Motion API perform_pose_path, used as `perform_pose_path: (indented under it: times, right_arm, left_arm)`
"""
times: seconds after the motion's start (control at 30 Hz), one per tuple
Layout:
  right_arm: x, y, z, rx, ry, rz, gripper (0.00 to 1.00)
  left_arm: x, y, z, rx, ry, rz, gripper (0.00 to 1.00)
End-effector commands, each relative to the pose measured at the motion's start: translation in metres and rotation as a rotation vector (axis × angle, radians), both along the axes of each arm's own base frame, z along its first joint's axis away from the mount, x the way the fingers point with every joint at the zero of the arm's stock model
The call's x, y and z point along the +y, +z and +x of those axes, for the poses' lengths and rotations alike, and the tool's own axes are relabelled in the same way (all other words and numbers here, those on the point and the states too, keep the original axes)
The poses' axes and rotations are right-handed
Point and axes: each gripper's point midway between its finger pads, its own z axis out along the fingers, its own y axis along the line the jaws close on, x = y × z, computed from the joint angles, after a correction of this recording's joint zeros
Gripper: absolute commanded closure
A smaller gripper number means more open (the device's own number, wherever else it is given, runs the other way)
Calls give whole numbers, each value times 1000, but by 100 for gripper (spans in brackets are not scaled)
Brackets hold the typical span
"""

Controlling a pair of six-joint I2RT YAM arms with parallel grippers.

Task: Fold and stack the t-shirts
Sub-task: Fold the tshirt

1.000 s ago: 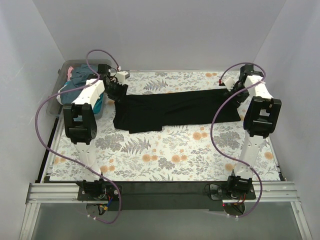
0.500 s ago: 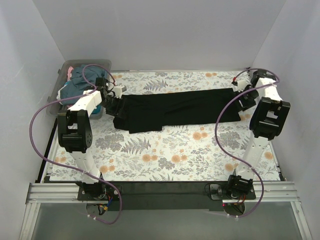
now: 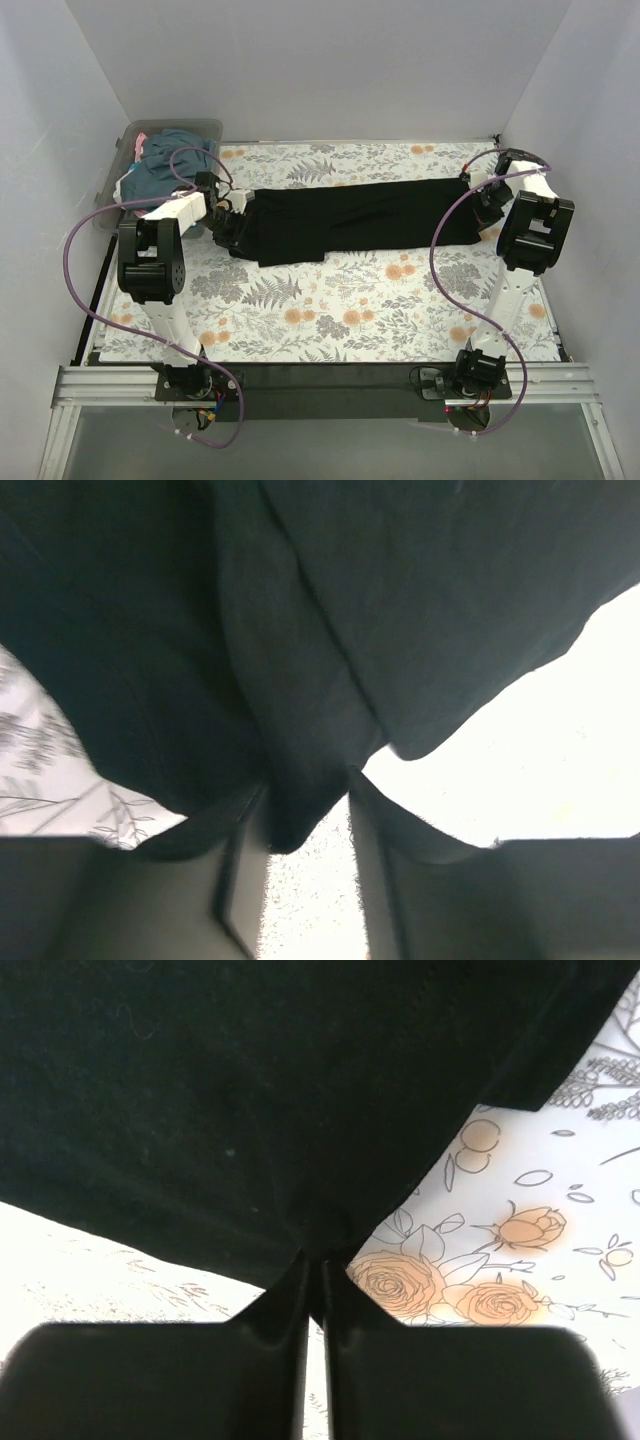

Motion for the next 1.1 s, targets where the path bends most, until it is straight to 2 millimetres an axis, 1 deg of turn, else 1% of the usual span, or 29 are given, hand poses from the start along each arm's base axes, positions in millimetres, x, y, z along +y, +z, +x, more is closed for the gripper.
perform_pose_path:
  times: [0.0,0.03,0.07,0.1,0.13,0.17,0.2,0.27,0.3,0.33,0.43,0.47,0.5,0.53,0.57,0.6,0.63,0.7,0.73,0.77,0.8,0.83,0.87,0.9,0.93,0.97,1.0,1.03,1.07]
  right_arm:
    - [-4,-8,-18,60,7,-18,99]
    - [-7,-7,-20,60,7,-24,99]
    - [-9,-9,-25,73,10,-29,99]
    - [-13,-9,-30,79,21,-45,99]
    - [-20,-4,-33,69,22,-60,99]
    - [-23,-6,-41,87,23,-68,99]
    - [-30,-5,-45,88,35,-88,99]
    - [-44,-2,-53,90,20,-104,99]
    - [-52,-4,-60,100,30,-115,99]
    - [-55,-1,-63,95,35,-123,99]
    - [-56,0,-68,98,49,-128,99]
    - [-56,1,-68,97,47,-125,99]
    - [-54,3,-67,95,50,-127,94]
    - [-54,7,-65,85,51,-131,83]
    - [-49,12,-62,59,54,-112,72]
    - [-44,19,-58,34,57,-103,54]
    - [-41,38,-50,-24,53,-104,51]
    - [-20,64,-39,-109,64,-43,48]
    - [-11,87,-33,-176,72,-35,48]
    - [7,99,-31,-213,81,28,48]
    - [28,117,-33,-253,114,53,48]
    - [45,123,-35,-265,131,88,48]
    - [72,122,-46,-248,148,175,48]
    - [104,133,-53,-269,209,214,49]
    - [124,133,-59,-266,238,257,48]
    - [150,126,-75,-212,232,335,48]
    - [183,129,-79,-230,296,374,49]
    - [200,126,-87,-211,303,418,49]
    - [218,127,-95,-185,283,482,51]
  left_arm:
    - [2,-2,-10,0,-13,9,70]
    - [3,-3,-13,7,-13,12,74]
    - [3,1,-19,12,-19,13,83]
    - [3,1,-27,28,-21,11,87]
    - [3,2,-33,38,-21,13,91]
    - [4,10,-39,36,-22,12,97]
    - [4,8,-50,57,-23,14,100]
    - [4,16,-64,69,-26,7,100]
    - [3,15,-74,91,-26,3,100]
    - [3,20,-78,85,-20,2,100]
    - [2,23,-90,90,-19,-5,100]
    - [3,23,-90,88,-12,2,100]
    - [3,24,-91,87,-7,1,85]
    - [3,26,-90,82,-4,2,77]
    - [2,29,-89,75,-5,-4,70]
    - [2,33,-88,58,-9,-6,59]
    - [1,42,-86,24,-15,-13,57]
    - [-3,58,-83,-31,-52,-40,54]
    - [-5,68,-87,-51,-71,-56,54]
    - [-8,76,-89,-68,-104,-75,54]
    - [-17,86,-95,-94,-160,-131,54]
    - [-21,89,-105,-77,-185,-153,54]
    - [-25,88,-113,-64,-212,-176,54]
    - [-31,85,-122,-49,-246,-182,54]
    - [-34,82,-125,-68,-285,-178,54]
    - [-37,77,-129,-71,-306,-169,55]
    - [-45,68,-141,-58,-354,-158,54]
    - [-47,62,-139,-84,-376,-139,54]
    - [-51,57,-141,-92,-393,-138,54]
